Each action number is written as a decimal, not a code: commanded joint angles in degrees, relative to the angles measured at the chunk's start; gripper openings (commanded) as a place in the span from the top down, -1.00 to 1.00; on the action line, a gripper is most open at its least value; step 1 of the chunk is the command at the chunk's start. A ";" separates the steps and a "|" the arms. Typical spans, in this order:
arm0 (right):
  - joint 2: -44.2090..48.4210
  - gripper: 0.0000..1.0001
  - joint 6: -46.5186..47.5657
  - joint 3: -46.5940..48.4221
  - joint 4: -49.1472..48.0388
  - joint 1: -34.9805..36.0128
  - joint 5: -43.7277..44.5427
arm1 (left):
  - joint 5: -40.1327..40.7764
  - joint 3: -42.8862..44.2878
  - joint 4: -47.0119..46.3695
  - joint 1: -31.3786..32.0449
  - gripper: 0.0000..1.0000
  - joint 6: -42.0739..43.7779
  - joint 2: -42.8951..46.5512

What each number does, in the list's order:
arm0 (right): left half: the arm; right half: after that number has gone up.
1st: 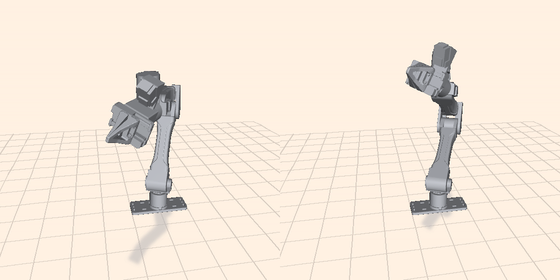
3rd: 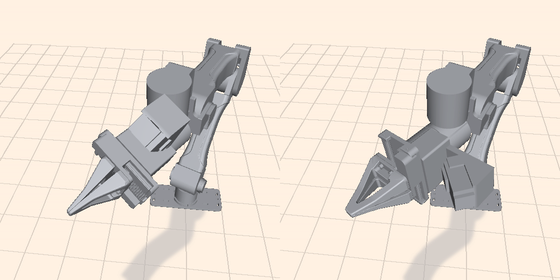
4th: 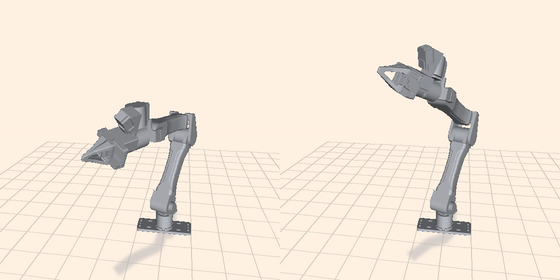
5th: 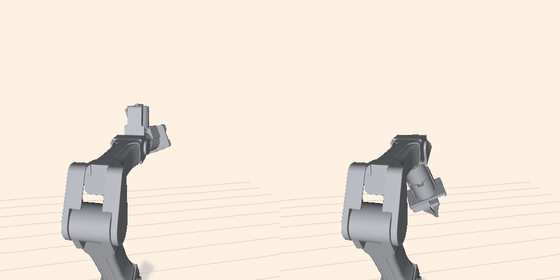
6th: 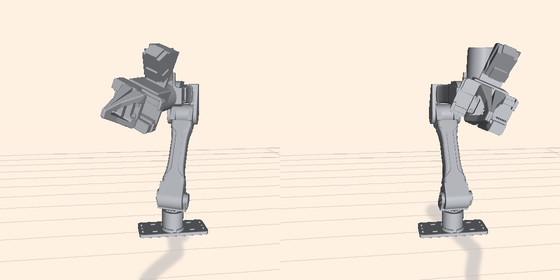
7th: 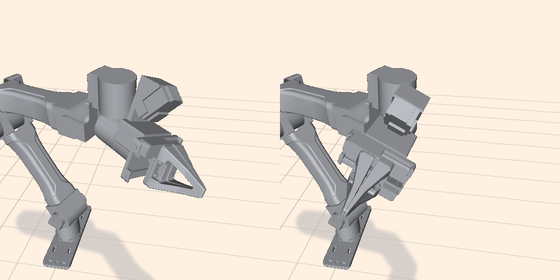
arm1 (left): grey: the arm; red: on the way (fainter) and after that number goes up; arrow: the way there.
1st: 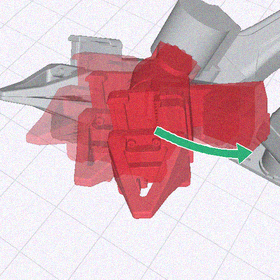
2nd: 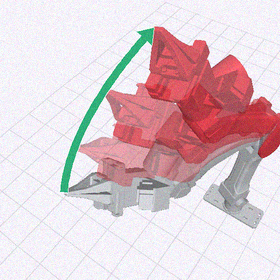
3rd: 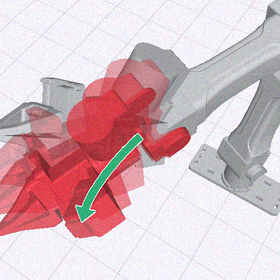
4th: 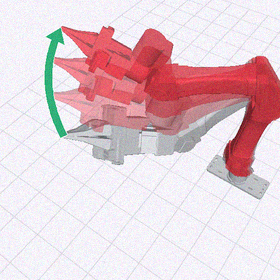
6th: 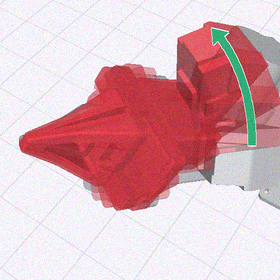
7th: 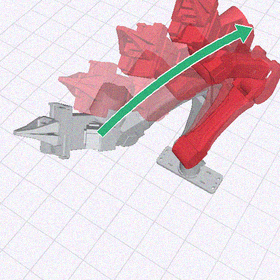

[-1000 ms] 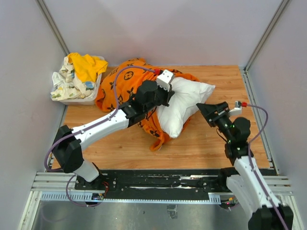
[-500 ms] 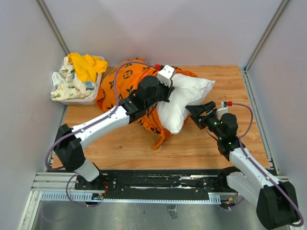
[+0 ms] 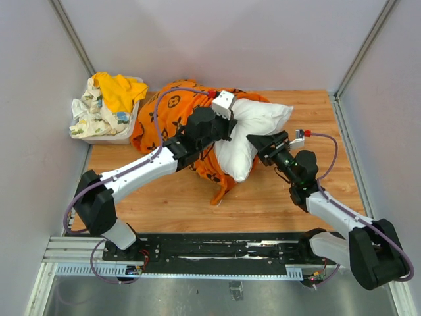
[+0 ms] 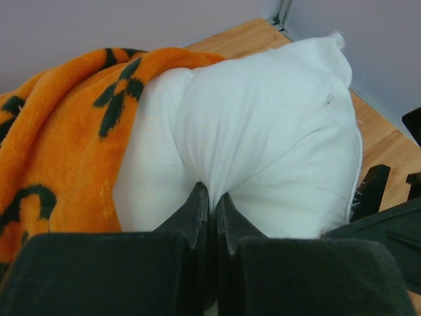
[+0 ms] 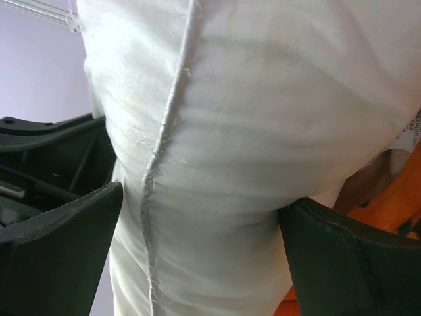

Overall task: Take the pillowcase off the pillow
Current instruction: Remove the pillow from the pillowcase.

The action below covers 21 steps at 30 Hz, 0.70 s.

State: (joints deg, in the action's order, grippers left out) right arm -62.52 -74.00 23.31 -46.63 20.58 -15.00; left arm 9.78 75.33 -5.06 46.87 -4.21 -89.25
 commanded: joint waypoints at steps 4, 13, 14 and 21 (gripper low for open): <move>-0.40 -0.97 -1.36 5.07 -12.72 1.64 -1.22 | -3.62 -7.84 -6.71 0.06 0.99 -5.96 -2.18; -3.31 -0.97 0.26 6.98 -7.54 3.28 -0.93 | -8.37 -9.97 -9.74 0.06 0.99 -8.80 -2.78; -3.68 -0.84 0.59 7.00 -7.68 3.40 -1.54 | -8.31 -9.94 -9.71 0.02 1.00 -8.80 -2.85; -3.88 0.96 7.05 7.25 1.52 3.51 -8.20 | -8.34 -11.41 -6.11 -1.99 0.55 -7.95 1.14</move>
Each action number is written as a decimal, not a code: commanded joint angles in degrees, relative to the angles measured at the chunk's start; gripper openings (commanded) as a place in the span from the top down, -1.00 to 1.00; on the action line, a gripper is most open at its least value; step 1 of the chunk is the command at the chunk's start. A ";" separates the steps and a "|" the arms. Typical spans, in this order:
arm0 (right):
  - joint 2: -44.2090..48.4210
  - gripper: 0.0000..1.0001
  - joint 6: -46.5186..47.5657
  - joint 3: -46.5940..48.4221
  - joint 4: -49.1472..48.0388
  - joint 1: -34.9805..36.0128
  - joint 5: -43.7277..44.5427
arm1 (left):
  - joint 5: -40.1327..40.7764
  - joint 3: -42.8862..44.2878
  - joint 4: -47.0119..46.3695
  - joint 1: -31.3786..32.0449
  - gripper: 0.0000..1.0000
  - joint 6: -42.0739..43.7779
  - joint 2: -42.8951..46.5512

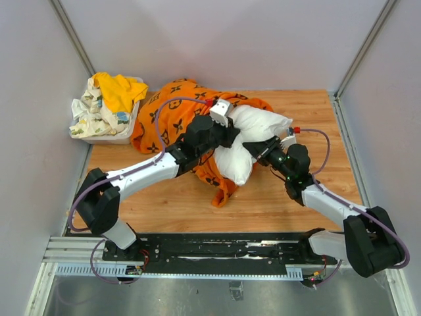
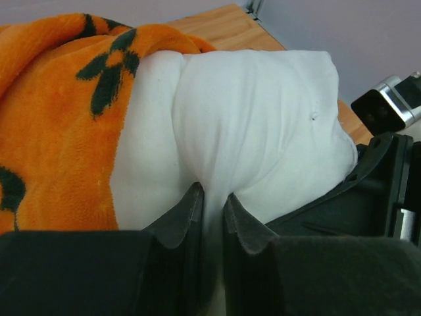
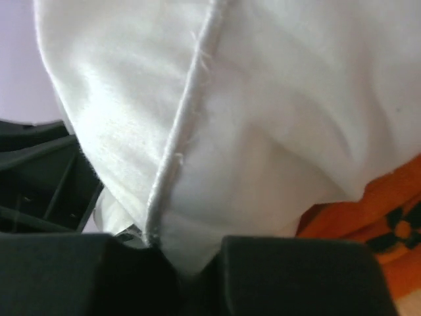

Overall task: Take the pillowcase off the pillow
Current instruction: Remove the pillow from the pillowcase.

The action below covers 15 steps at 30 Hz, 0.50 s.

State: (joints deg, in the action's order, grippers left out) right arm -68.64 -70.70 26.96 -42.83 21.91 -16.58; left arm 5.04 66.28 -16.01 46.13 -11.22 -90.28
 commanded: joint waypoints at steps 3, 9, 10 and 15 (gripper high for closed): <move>4.91 0.99 6.00 1.72 0.99 2.04 -6.32 | -6.10 -4.05 5.74 -4.49 -0.88 -1.70 6.71; 13.98 0.98 17.05 6.30 23.55 -4.64 -6.46 | -8.60 -4.00 11.19 -6.05 -0.98 1.98 19.44; 15.26 0.99 19.00 7.57 27.75 -6.95 -7.24 | -9.08 -4.08 11.40 -6.09 -0.99 2.14 21.78; 18.26 0.99 17.21 7.02 33.67 -21.98 -15.02 | -12.59 -8.35 10.03 -8.03 -0.99 2.48 32.22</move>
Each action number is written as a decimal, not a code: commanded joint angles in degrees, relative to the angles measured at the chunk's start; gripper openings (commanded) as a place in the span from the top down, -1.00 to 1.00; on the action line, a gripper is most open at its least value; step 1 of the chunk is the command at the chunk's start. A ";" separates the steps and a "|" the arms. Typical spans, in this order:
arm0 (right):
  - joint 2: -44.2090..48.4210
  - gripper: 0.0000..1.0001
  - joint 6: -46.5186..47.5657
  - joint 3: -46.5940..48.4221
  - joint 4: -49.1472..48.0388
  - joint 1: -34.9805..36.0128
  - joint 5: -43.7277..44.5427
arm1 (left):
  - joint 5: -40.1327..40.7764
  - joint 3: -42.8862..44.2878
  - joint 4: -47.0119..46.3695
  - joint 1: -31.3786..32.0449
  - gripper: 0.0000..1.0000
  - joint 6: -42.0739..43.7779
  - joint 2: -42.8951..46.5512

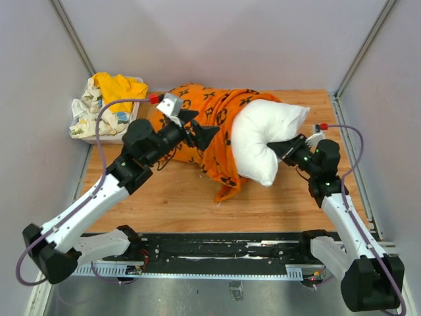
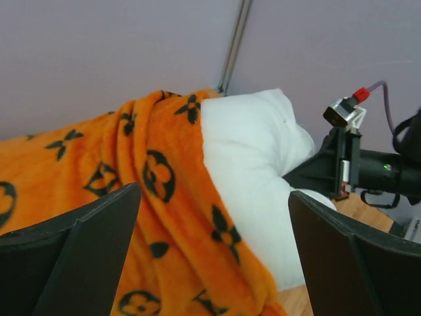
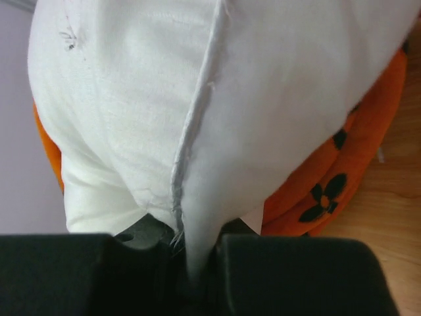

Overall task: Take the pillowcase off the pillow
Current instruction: Remove the pillow from the pillowcase.

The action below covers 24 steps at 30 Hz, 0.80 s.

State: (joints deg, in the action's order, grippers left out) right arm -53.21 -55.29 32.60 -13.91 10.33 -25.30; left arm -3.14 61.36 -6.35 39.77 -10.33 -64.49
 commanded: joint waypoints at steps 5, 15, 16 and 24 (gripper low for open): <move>-0.14 0.99 -3.63 -1.03 0.82 -17.44 -11.31 | -3.25 -6.42 0.61 -7.45 -0.99 0.72 8.80; -7.76 0.99 -0.42 6.90 4.46 -16.40 -18.26 | 8.05 -4.65 1.16 -18.06 -0.99 -5.29 -12.97; -7.85 0.99 -0.02 7.07 5.17 -16.38 -18.37 | 9.84 -4.00 1.01 -18.06 -0.99 -5.12 -15.07; -9.67 0.99 -0.43 7.06 3.38 -15.94 -20.05 | 15.89 -0.30 -0.50 -18.14 -0.40 -5.52 -29.30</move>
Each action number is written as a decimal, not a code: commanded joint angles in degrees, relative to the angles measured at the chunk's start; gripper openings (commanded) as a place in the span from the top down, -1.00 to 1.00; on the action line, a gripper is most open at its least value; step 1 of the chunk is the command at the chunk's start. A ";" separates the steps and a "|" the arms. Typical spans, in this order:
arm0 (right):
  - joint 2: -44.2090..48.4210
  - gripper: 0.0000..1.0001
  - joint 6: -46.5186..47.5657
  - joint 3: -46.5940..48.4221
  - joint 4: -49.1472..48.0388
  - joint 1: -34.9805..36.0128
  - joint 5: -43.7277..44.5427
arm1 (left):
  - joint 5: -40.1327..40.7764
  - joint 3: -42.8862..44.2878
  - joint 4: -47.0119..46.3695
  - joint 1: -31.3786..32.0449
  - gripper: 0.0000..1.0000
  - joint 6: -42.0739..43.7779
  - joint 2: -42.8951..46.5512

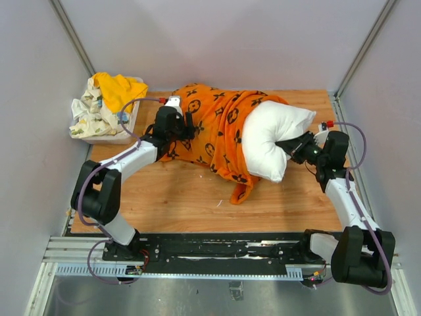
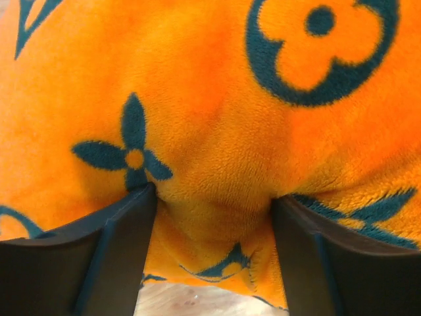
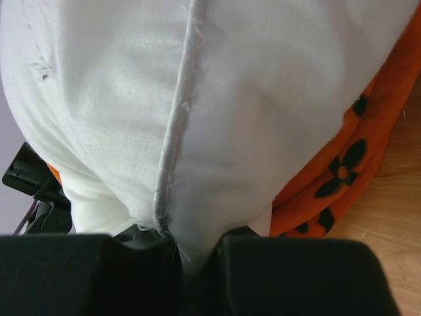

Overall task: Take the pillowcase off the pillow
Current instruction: Remove the pillow from the pillowcase.

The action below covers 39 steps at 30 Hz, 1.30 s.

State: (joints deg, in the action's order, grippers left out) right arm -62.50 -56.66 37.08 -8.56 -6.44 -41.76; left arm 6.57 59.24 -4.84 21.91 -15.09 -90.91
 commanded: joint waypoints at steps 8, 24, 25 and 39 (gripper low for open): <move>-0.55 0.99 2.69 4.23 0.06 0.81 -2.34 | 13.94 -3.30 -4.04 -5.24 0.37 -5.02 3.30; -5.27 0.99 -2.46 10.51 -3.97 -12.72 -4.72 | 27.93 -11.37 -0.30 -14.88 0.99 -9.62 22.44; -5.61 0.99 -3.46 10.80 -4.58 -14.10 -5.15 | 29.02 -11.81 -0.20 -14.88 0.99 -9.33 24.87; -5.67 0.99 9.10 16.83 6.71 -8.39 -0.40 | 18.68 -19.18 -13.62 -0.42 -0.99 6.65 38.60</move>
State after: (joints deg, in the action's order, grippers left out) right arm -67.68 -52.90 48.88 -0.34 -16.05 -43.75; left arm 27.05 37.30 -14.20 20.21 -13.19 -51.35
